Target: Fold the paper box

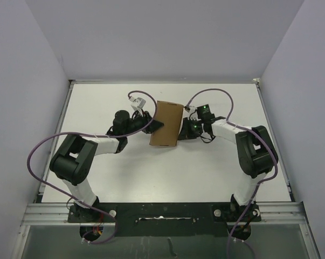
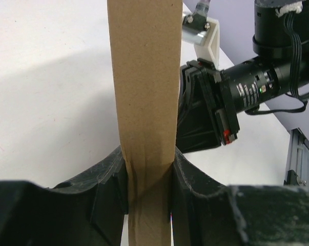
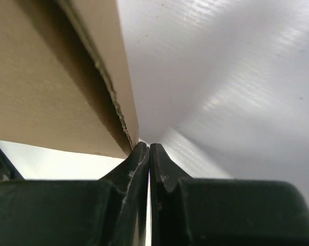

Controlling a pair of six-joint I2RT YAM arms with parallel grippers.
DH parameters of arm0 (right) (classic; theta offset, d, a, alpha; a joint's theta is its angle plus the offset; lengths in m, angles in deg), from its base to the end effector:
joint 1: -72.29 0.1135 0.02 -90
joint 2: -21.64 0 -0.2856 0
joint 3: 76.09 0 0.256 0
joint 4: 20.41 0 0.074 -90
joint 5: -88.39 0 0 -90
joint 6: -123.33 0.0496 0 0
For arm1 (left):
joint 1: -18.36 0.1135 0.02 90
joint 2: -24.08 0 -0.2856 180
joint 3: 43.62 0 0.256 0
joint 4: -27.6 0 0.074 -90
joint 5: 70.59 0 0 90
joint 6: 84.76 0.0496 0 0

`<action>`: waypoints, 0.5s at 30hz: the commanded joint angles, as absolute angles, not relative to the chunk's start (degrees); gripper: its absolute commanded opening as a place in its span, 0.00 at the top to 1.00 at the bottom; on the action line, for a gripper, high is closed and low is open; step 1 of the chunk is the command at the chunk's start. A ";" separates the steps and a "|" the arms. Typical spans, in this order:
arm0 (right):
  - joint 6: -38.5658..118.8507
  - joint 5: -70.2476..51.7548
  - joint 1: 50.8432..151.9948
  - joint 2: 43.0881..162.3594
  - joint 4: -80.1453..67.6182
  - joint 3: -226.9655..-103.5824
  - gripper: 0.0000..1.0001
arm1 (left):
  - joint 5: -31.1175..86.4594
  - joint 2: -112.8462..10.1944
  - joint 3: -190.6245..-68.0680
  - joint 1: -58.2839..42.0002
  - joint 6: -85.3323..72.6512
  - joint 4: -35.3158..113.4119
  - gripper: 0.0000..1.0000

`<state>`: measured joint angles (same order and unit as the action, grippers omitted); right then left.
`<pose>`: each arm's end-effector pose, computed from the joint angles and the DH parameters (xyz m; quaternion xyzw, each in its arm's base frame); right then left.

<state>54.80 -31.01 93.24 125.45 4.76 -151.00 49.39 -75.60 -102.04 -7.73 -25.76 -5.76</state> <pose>0.3472 0.1590 0.1722 -0.0741 0.9205 0.3330 0.1908 0.3271 -0.1878 0.2101 0.1385 0.7351 -0.4745 0.4640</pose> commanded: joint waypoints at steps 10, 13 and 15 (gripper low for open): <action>54.46 -35.47 89.25 125.52 1.82 -151.12 1.00 | 51.23 -79.22 -101.36 -4.27 -32.97 -13.92 0.83; 54.03 -34.84 90.56 127.54 2.05 -151.71 1.00 | 49.70 -79.20 -100.30 -4.23 -33.39 -13.92 0.83; 53.85 -34.57 91.11 128.62 1.88 -152.17 1.00 | 49.33 -79.33 -99.87 -4.27 -33.51 -13.96 0.83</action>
